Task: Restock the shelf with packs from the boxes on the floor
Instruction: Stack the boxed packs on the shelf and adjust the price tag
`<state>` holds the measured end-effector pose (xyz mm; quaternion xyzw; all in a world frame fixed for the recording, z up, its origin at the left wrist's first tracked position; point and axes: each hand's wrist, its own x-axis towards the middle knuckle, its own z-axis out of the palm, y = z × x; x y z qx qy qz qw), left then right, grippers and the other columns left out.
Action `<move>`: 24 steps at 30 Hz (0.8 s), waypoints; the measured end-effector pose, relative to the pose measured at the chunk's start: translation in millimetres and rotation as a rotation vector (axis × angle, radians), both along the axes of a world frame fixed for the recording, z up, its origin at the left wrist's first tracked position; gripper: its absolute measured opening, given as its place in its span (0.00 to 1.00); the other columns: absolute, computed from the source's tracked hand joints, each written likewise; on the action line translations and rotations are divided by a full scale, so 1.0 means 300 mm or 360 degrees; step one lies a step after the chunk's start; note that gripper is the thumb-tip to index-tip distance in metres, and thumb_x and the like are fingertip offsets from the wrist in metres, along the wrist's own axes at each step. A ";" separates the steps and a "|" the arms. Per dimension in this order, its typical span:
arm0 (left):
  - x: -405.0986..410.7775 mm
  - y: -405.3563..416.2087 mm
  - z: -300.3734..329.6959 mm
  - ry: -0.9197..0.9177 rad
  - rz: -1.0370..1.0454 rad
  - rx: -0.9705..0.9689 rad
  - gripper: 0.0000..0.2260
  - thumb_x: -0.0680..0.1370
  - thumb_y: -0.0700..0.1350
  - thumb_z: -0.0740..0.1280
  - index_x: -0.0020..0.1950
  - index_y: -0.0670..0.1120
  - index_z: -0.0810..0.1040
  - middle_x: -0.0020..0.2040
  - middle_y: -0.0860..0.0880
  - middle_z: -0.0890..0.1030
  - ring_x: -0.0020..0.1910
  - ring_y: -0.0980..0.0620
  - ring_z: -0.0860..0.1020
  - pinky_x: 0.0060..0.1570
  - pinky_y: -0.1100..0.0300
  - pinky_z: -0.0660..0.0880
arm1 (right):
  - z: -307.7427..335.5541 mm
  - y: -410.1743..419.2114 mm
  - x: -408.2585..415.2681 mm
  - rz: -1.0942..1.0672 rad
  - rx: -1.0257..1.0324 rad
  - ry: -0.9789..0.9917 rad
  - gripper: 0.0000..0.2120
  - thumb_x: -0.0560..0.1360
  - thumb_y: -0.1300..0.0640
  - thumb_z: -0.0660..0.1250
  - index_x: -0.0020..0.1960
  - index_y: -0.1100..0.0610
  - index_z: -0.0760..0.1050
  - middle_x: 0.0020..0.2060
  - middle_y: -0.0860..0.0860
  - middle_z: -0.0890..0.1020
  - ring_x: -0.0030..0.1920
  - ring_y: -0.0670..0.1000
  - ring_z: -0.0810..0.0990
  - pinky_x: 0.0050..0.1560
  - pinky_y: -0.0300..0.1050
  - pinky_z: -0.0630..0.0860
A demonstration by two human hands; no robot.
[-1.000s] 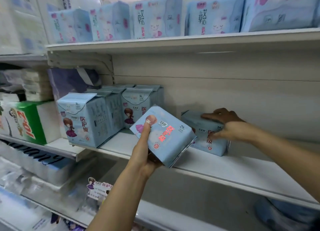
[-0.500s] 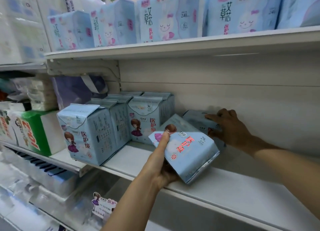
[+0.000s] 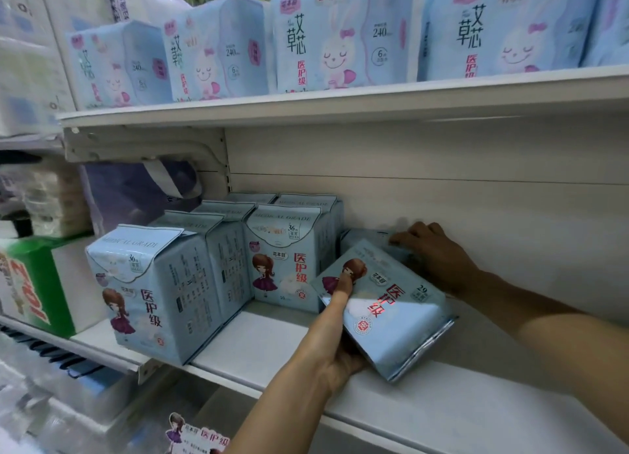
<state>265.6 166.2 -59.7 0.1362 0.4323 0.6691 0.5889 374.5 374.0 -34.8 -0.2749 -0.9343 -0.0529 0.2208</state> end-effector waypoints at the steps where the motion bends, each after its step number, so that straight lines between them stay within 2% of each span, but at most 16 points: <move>1: -0.001 0.004 0.000 0.0000 0.0008 0.0004 0.28 0.67 0.60 0.74 0.59 0.44 0.80 0.51 0.41 0.85 0.51 0.42 0.84 0.55 0.40 0.78 | -0.001 0.002 -0.003 0.0012 0.0003 0.0007 0.27 0.73 0.48 0.71 0.69 0.54 0.71 0.59 0.57 0.72 0.60 0.57 0.67 0.52 0.51 0.74; 5: -0.001 0.025 -0.003 -0.0010 0.0014 0.0061 0.25 0.69 0.60 0.74 0.60 0.45 0.80 0.52 0.40 0.85 0.52 0.42 0.84 0.57 0.38 0.77 | 0.021 0.027 -0.001 0.0029 -0.0137 -0.0062 0.26 0.75 0.48 0.69 0.71 0.51 0.70 0.61 0.56 0.73 0.60 0.58 0.68 0.60 0.53 0.71; 7: 0.006 0.035 -0.007 -0.0039 0.0023 0.0093 0.25 0.70 0.59 0.74 0.60 0.45 0.80 0.52 0.40 0.85 0.53 0.41 0.84 0.59 0.38 0.76 | 0.021 0.047 0.016 0.0135 -0.0212 -0.0080 0.21 0.75 0.49 0.68 0.68 0.50 0.74 0.59 0.55 0.77 0.58 0.59 0.74 0.60 0.55 0.72; 9: 0.017 0.039 -0.011 -0.0060 0.0008 0.0123 0.25 0.70 0.60 0.73 0.60 0.45 0.80 0.52 0.40 0.85 0.53 0.41 0.83 0.60 0.37 0.75 | 0.011 0.061 0.035 0.0168 -0.0264 0.0216 0.16 0.75 0.50 0.67 0.62 0.51 0.79 0.54 0.54 0.81 0.53 0.59 0.77 0.55 0.56 0.75; 11: 0.026 0.042 -0.015 -0.0069 -0.0016 0.0148 0.25 0.70 0.60 0.73 0.60 0.44 0.80 0.52 0.40 0.85 0.54 0.41 0.83 0.61 0.37 0.75 | 0.036 0.003 0.063 0.0091 -0.0377 0.0627 0.11 0.79 0.50 0.64 0.53 0.55 0.81 0.47 0.56 0.81 0.47 0.55 0.77 0.49 0.51 0.75; 13: 0.034 0.046 -0.013 -0.0046 -0.0017 0.0169 0.25 0.71 0.60 0.73 0.58 0.43 0.81 0.52 0.40 0.85 0.54 0.41 0.83 0.61 0.37 0.75 | 0.086 -0.078 0.086 0.0050 -0.0792 0.0832 0.21 0.78 0.42 0.61 0.48 0.59 0.81 0.41 0.58 0.82 0.39 0.51 0.79 0.40 0.45 0.74; 15: 0.046 0.055 -0.010 -0.0032 0.0026 0.0173 0.24 0.72 0.60 0.72 0.57 0.43 0.82 0.51 0.39 0.85 0.53 0.40 0.83 0.60 0.37 0.75 | 0.124 -0.141 0.113 -0.0029 -0.1258 0.0527 0.30 0.72 0.30 0.57 0.48 0.54 0.83 0.39 0.54 0.85 0.37 0.51 0.83 0.39 0.44 0.76; 16: 0.052 0.063 -0.012 -0.0033 0.0051 0.0184 0.24 0.72 0.60 0.72 0.57 0.42 0.81 0.51 0.39 0.85 0.53 0.40 0.83 0.60 0.37 0.75 | 0.135 -0.163 0.123 -0.0064 -0.1412 0.0323 0.32 0.70 0.27 0.56 0.48 0.52 0.84 0.40 0.52 0.86 0.40 0.51 0.85 0.43 0.45 0.79; 18: 0.067 0.074 -0.015 -0.0060 0.0090 0.0234 0.26 0.71 0.60 0.72 0.59 0.41 0.81 0.52 0.39 0.85 0.54 0.40 0.83 0.61 0.38 0.75 | 0.141 -0.183 0.132 -0.0033 -0.1684 0.0152 0.34 0.65 0.25 0.63 0.52 0.51 0.83 0.46 0.52 0.86 0.49 0.54 0.85 0.56 0.52 0.79; 19: 0.074 0.080 -0.018 -0.0073 0.0112 0.0253 0.26 0.71 0.59 0.73 0.60 0.41 0.80 0.53 0.39 0.84 0.55 0.40 0.83 0.62 0.39 0.75 | 0.144 -0.191 0.135 0.0045 -0.1820 0.0159 0.33 0.64 0.28 0.69 0.55 0.52 0.82 0.49 0.54 0.86 0.52 0.56 0.84 0.59 0.54 0.78; 21: 0.083 0.084 -0.026 -0.0081 0.0131 0.0287 0.26 0.72 0.59 0.72 0.61 0.41 0.80 0.54 0.39 0.84 0.55 0.40 0.83 0.62 0.40 0.75 | 0.154 -0.204 0.138 0.0201 -0.1944 0.0165 0.29 0.65 0.40 0.77 0.61 0.53 0.78 0.52 0.54 0.85 0.53 0.55 0.84 0.55 0.51 0.80; 23: 0.088 0.081 -0.028 -0.0095 0.0160 0.0332 0.25 0.73 0.58 0.71 0.61 0.41 0.80 0.54 0.39 0.84 0.56 0.40 0.82 0.63 0.40 0.75 | 0.157 -0.208 0.134 0.0221 -0.1829 0.0182 0.25 0.66 0.49 0.76 0.61 0.53 0.76 0.49 0.52 0.86 0.50 0.52 0.85 0.47 0.45 0.81; 24: 0.089 0.079 -0.028 -0.0096 0.0194 0.0347 0.23 0.74 0.56 0.70 0.60 0.41 0.80 0.54 0.39 0.84 0.56 0.40 0.82 0.63 0.40 0.74 | 0.155 -0.203 0.127 0.0208 -0.1715 0.0204 0.24 0.66 0.51 0.76 0.60 0.53 0.76 0.49 0.51 0.86 0.48 0.51 0.85 0.46 0.44 0.80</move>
